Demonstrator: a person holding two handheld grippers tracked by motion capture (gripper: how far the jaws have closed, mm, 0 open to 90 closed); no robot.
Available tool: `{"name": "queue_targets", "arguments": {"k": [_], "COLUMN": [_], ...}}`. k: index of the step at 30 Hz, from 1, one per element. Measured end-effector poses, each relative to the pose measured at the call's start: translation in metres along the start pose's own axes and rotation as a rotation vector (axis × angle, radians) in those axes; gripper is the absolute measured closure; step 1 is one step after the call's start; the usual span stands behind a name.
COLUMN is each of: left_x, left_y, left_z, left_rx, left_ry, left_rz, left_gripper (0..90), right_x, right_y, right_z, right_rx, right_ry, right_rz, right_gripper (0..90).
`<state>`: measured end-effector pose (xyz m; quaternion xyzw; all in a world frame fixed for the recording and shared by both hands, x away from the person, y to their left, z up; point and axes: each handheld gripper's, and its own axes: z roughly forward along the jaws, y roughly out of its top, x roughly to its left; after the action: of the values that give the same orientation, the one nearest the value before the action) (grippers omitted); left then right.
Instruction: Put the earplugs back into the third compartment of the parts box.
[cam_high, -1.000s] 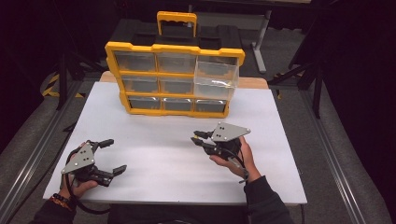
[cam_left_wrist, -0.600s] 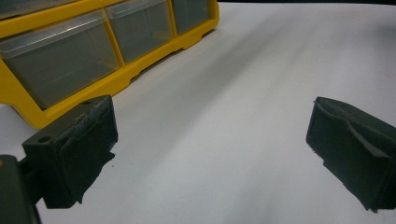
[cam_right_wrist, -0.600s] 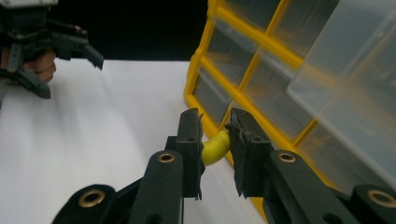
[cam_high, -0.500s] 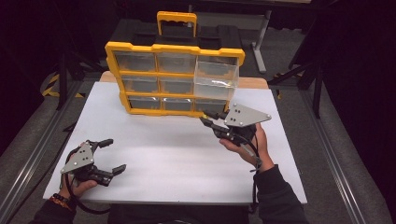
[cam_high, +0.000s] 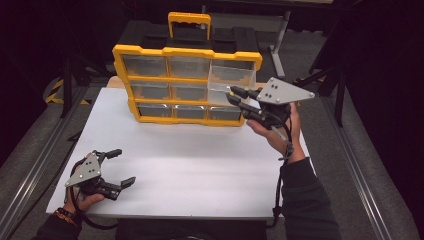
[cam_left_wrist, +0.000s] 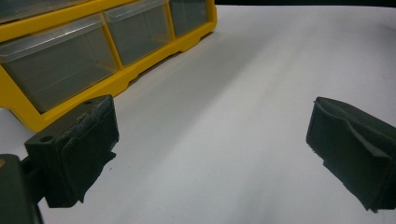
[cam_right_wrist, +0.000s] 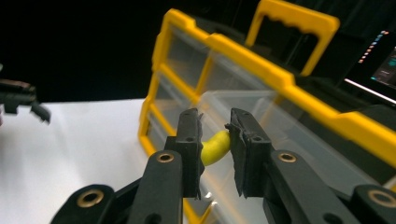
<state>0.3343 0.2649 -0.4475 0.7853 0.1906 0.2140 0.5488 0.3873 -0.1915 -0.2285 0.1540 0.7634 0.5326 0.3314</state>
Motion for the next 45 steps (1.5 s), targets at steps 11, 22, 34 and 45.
{"name": "queue_targets", "arguments": {"k": [11,22,34,45], "left_x": [0.000,-0.001,-0.001,-0.001], "left_y": [0.000,-0.001,-0.001,-0.001], "left_z": [0.000,0.001,0.002,0.003], "left_rx": [0.007,0.013,0.022,0.027], "left_ry": [-0.006,-0.014,-0.016,-0.016], "left_rz": [0.004,0.004,0.007,0.010], "left_gripper": [3.4,3.4,3.5,3.6], "right_x": [-0.042,-0.063,-0.071,-0.049], "right_y": [0.007,-0.004,-0.012,-0.007], "right_z": [0.012,0.027,0.027,0.012], "right_rx": [0.063,0.116,0.100,0.051], "right_ry": [-0.115,-0.139,-0.179,-0.202], "right_rz": [0.050,0.113,0.184,0.104], "right_gripper": [73.9,72.5,56.9,41.8]}}
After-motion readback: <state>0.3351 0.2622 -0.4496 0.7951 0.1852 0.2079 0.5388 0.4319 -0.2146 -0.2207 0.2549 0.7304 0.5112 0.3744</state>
